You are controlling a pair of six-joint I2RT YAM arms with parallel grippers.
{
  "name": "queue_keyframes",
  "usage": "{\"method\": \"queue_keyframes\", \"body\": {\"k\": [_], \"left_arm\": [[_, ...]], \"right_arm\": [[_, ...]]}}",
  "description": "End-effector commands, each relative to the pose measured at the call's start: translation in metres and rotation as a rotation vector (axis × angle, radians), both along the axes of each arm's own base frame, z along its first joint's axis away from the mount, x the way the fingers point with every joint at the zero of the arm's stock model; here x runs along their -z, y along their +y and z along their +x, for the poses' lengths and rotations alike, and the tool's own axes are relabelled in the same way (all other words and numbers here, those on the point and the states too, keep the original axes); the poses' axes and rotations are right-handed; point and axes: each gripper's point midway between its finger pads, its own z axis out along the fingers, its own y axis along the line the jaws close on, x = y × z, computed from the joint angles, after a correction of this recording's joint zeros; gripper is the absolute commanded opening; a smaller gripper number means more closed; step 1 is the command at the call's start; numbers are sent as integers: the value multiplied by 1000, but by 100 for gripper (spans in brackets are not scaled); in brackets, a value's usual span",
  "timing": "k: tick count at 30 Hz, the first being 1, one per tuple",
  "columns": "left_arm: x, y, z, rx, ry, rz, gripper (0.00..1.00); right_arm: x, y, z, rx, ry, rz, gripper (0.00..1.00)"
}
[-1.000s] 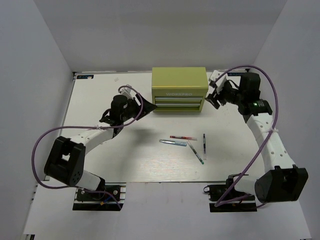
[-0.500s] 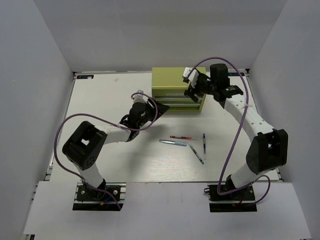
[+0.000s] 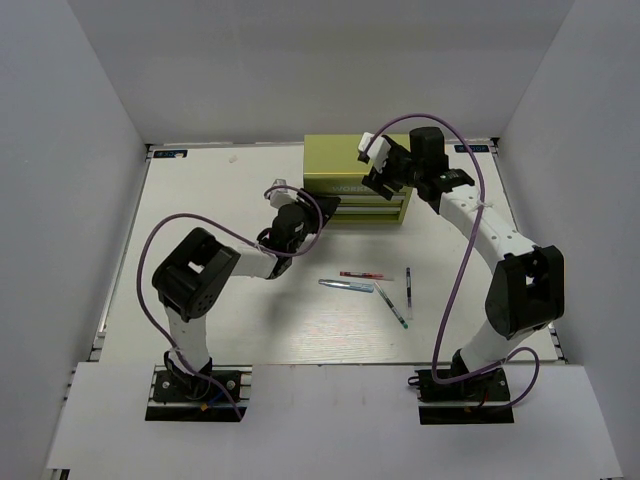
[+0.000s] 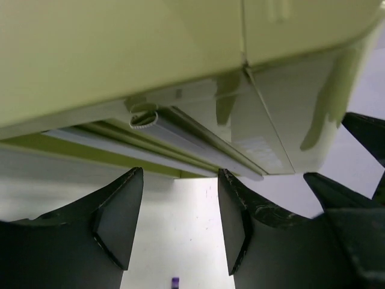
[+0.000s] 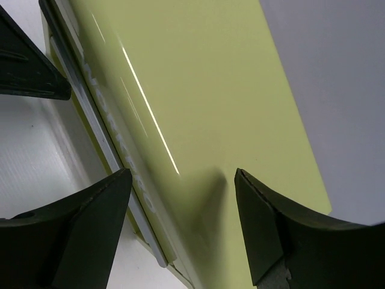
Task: Sort the stationery into containers
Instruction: Open the drawer in the storage box.
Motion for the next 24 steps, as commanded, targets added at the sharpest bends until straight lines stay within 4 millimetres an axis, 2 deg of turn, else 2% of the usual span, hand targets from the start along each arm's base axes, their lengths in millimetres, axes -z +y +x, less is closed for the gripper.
{"method": "queue_keyframes", "body": {"k": [1,4,9,12,16,24], "left_arm": [[-24,-3,14,-44,-61,-64,63],[-29,-6,18,-44,-76,-76,61],[-25,-7,24,-65,-95,-132,58],[-35,-9,26,-64,-131,-161,55],[-37,-12,28,-56,-138,-195,55],[-50,-19,11,14,-192,-254,53]], "right_arm": [[-23,1,10,22,-68,25,75],[-22,-1,12,31,-67,26,73],[-19,-1,12,32,-59,25,72],[-15,-2,12,33,-52,18,72],[-12,-3,13,35,-49,14,71],[-7,-3,12,32,-50,7,69]]}}
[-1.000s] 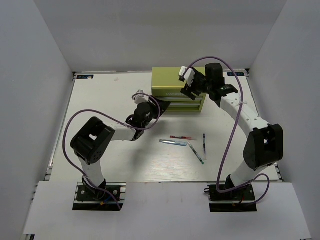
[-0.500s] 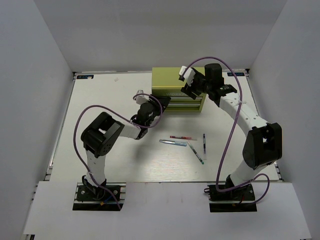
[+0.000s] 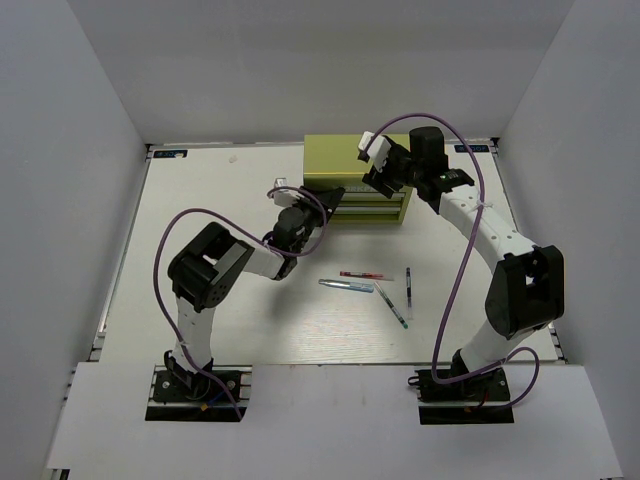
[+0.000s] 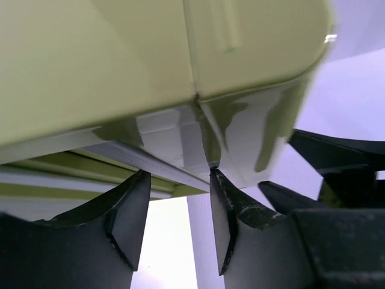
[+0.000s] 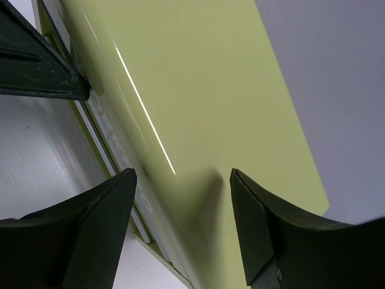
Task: Sort the stationery into containers
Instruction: Open the drawer in the storage box.
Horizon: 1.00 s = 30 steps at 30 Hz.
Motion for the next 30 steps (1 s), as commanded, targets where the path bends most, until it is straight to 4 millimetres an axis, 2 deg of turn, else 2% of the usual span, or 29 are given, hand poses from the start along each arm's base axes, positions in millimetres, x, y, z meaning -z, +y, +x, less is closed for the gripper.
{"method": "queue_keyframes", "body": {"k": [1,8,13,14,16,18,19,30], "left_arm": [[-26,-2,-4,10,-77,-74,55],[-15,-1,6,-29,-40,-107,54],[-13,-1,3,-17,-35,-115,48],[-4,0,2,-18,-16,-111,48],[-4,1,3,-30,-16,-112,48],[-4,3,4,-39,-16,-112,48],[1,2,4,-39,-8,-106,48],[14,-2,-1,-21,26,-90,45]], "right_arm": [[-8,0,10,8,-54,8,69],[-2,-3,12,21,-47,-3,69],[-5,-4,13,21,-59,-1,69],[-6,-4,13,22,-59,0,69],[-5,-5,13,25,-56,2,68],[-3,4,9,5,-53,1,68],[-5,-6,13,27,-57,2,68],[-5,-7,13,32,-59,0,68]]}}
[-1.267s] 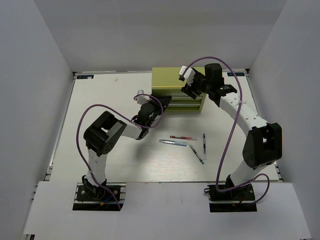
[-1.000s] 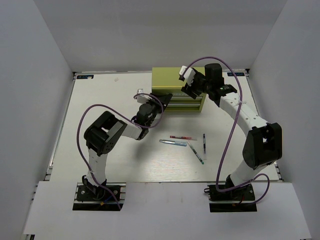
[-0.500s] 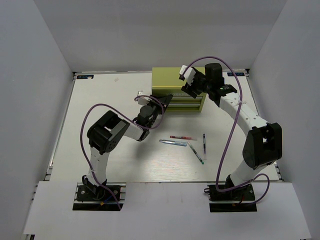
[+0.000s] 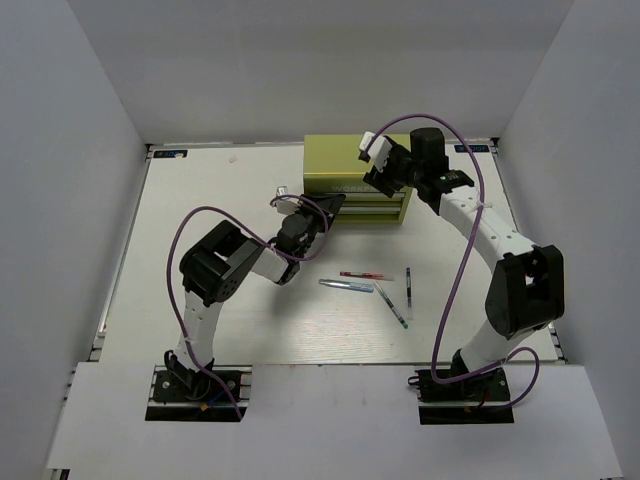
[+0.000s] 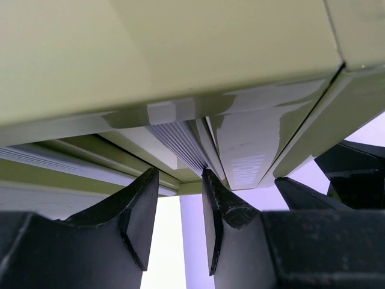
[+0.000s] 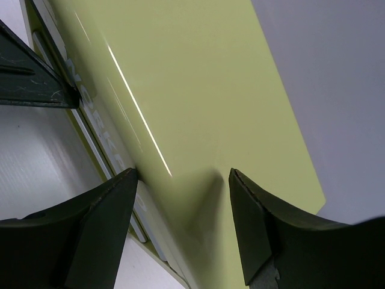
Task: Sort the stationery into containers
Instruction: Open the drawer in the storage box.
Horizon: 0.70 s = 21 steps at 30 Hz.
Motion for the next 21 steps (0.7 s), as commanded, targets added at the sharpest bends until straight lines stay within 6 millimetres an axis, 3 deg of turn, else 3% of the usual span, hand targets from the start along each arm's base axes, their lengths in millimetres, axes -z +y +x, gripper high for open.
{"method": "queue_keyframes", "body": {"k": [1,9,21], "left_arm": [[-2,3,-2,-15,4,3,45],[0,5,1,-34,4,2,49],[-24,7,6,-61,-53,-86,49]], "right_arm": [[-7,-2,9,12,-44,5,68],[-7,-3,9,14,-50,2,68],[-5,-3,8,15,-47,3,68]]}}
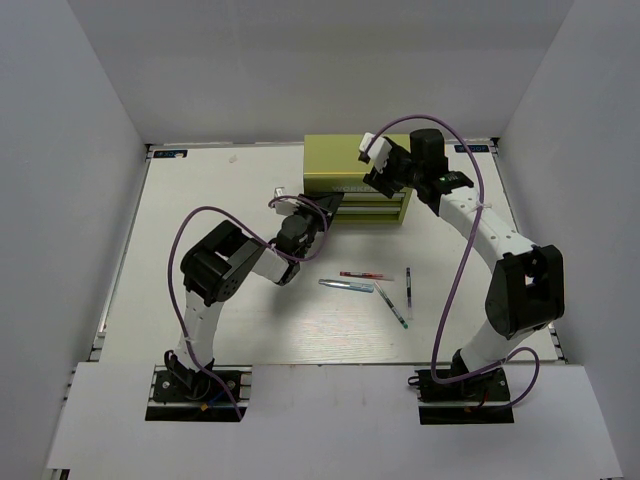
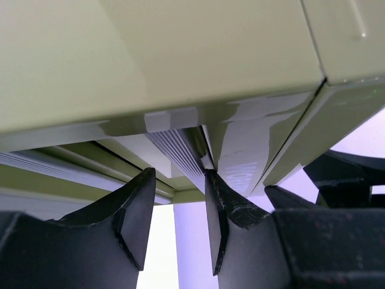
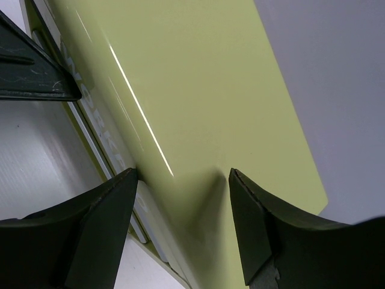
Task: Sort the stationery into containers
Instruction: Open the drawer in the storage box.
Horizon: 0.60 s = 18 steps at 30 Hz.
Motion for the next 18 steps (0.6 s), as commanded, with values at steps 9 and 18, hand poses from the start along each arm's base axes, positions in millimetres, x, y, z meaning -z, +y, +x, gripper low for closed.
{"method": "queue_keyframes", "body": {"k": [9,18], "left_arm": [[-9,9,18,-105,6,-75,51],[-17,16,28,-207,-53,-168,46]], "right_arm": [[-5,-3,9,16,-47,-5,68],[3,-4,8,-7,-15,-36,68]]}}
